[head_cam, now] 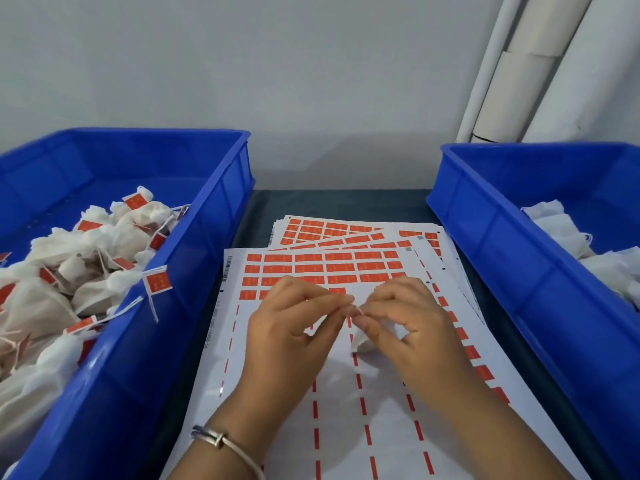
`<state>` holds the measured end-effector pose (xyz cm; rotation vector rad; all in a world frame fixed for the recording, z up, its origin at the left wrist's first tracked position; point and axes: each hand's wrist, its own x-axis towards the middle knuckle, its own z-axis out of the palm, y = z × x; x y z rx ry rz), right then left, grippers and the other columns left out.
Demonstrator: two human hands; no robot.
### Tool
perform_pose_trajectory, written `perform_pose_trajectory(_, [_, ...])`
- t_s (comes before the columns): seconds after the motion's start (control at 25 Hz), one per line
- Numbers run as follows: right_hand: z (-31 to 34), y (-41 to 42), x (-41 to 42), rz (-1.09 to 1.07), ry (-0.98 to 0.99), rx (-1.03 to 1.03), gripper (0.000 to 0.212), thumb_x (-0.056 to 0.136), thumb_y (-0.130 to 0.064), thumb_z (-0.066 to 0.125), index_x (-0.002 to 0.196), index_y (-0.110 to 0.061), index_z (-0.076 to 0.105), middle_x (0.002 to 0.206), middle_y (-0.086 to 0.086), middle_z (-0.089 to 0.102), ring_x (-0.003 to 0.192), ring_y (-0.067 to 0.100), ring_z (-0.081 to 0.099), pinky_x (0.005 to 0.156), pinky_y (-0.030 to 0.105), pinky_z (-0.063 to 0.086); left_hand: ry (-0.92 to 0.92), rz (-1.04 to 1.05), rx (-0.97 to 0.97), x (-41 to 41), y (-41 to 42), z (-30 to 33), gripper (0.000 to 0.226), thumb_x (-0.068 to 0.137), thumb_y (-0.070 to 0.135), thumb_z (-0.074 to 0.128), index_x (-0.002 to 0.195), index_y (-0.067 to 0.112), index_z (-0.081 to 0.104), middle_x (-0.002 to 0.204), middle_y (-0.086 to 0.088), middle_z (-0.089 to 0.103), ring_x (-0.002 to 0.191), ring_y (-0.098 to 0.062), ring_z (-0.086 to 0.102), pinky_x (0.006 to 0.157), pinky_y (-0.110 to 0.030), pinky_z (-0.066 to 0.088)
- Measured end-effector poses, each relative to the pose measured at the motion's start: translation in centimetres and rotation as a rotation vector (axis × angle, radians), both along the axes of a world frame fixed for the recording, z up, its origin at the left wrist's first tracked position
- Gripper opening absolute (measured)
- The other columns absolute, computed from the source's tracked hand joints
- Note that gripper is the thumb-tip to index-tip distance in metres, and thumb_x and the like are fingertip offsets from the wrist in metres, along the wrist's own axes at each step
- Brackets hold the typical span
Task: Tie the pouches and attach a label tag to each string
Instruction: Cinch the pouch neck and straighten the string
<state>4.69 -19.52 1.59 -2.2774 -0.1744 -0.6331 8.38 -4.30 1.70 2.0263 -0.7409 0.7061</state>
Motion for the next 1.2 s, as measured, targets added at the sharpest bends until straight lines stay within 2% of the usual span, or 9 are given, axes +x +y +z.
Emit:
perform_pose_trajectory(0.12, [0.1,-0.2,-0.1,-0.041,0.078,0.138,0.009,0.076,-0.049,0.058,0.084,-0.044,0.060,0.110,-0.041,0.038,0.106,-0.021,0.041,0.081,-0.006,0.029,-0.052,0.055,-0.002,0.1,0.2,-0.1,0.022,0.077,0.030,0.064,0.088,0.016,0.076,0.082,0.009,0.066,0.079,-0.005,0.057,0.069,-0.011,0.049])
perform_pose_trajectory(0.32, [-0.2,-1.1,0.0,-0.107,0.110,0.098,0.016,0.077,-0.031,0.074,0.083,-0.039,0.062,0.101,-0.034,0.053,0.096,-0.014,0.050,0.085,0.003,0.030,-0.083,0.085,-0.129,0.7,1.4,0.4,0.015,0.085,0.036,0.063,0.094,0.025,0.067,0.087,0.016,0.059,0.081,-0.004,0.057,0.073,-0.010,0.049])
perform_pose_trajectory(0.48, [-0.1,-0.7,0.2,-0.066,0.310,0.130,0.015,0.079,-0.035,0.072,0.073,-0.041,0.059,0.080,-0.039,0.057,0.088,-0.018,0.052,0.060,-0.004,0.036,0.234,0.245,-0.357,1.4,1.6,0.5,0.020,0.072,0.043,0.058,0.091,0.038,0.063,0.084,0.031,0.058,0.088,0.005,0.058,0.070,-0.001,0.044])
perform_pose_trajectory(0.56, [-0.4,-0.6,0.1,-0.005,0.503,0.133,0.012,0.080,-0.036,0.072,0.077,-0.035,0.060,0.078,-0.032,0.059,0.083,-0.007,0.057,0.052,0.000,0.037,0.375,0.318,-0.427,1.9,1.4,0.0,0.019,0.068,0.043,0.058,0.086,0.043,0.062,0.079,0.031,0.059,0.084,0.008,0.059,0.061,-0.002,0.045])
perform_pose_trajectory(0.8, [0.5,-1.0,-0.2,0.251,0.922,0.113,0.007,0.078,-0.035,0.073,0.076,-0.038,0.067,0.082,-0.032,0.063,0.080,0.004,0.063,0.059,0.008,0.044,0.636,0.416,-0.512,3.2,1.3,-1.6,0.013,0.074,0.031,0.071,0.086,0.037,0.070,0.073,0.032,0.060,0.072,0.004,0.062,0.055,-0.007,0.045])
perform_pose_trajectory(0.96, [0.5,-1.7,0.0,0.302,0.895,0.492,0.014,0.089,-0.025,0.062,0.084,-0.030,0.074,0.094,-0.015,0.072,0.082,0.010,0.068,0.081,0.029,0.049,0.780,0.402,-0.608,3.6,1.9,-1.3,0.006,0.070,0.031,0.076,0.070,0.034,0.071,0.063,0.031,0.063,0.062,0.005,0.063,0.041,-0.003,0.038])
perform_pose_trajectory(1.04, [0.3,-2.0,0.1,0.305,0.813,0.824,0.010,0.084,-0.018,0.064,0.089,-0.023,0.072,0.090,0.000,0.073,0.075,0.014,0.068,0.076,0.034,0.052,0.809,0.372,-0.541,3.6,1.9,-1.1,0.008,0.069,0.031,0.077,0.066,0.033,0.070,0.061,0.029,0.063,0.063,0.001,0.064,0.043,-0.007,0.043])
perform_pose_trajectory(1.12, [0.3,-2.4,0.4,0.330,0.723,1.237,0.012,0.072,-0.016,0.066,0.081,-0.017,0.074,0.084,0.010,0.070,0.070,0.017,0.067,0.067,0.031,0.054,0.789,0.340,-0.278,3.3,1.5,-1.3,0.008,0.072,0.032,0.076,0.069,0.035,0.069,0.061,0.026,0.060,0.067,-0.002,0.061,0.057,-0.012,0.048])
perform_pose_trajectory(1.2, [0.1,-2.7,0.6,0.301,0.644,1.380,0.013,0.070,-0.018,0.065,0.076,-0.019,0.077,0.090,0.011,0.072,0.071,0.017,0.067,0.066,0.032,0.056,0.712,0.220,0.065,2.7,1.1,-1.3,0.007,0.080,0.029,0.071,0.079,0.036,0.070,0.070,0.031,0.054,0.072,0.004,0.055,0.062,-0.004,0.039])
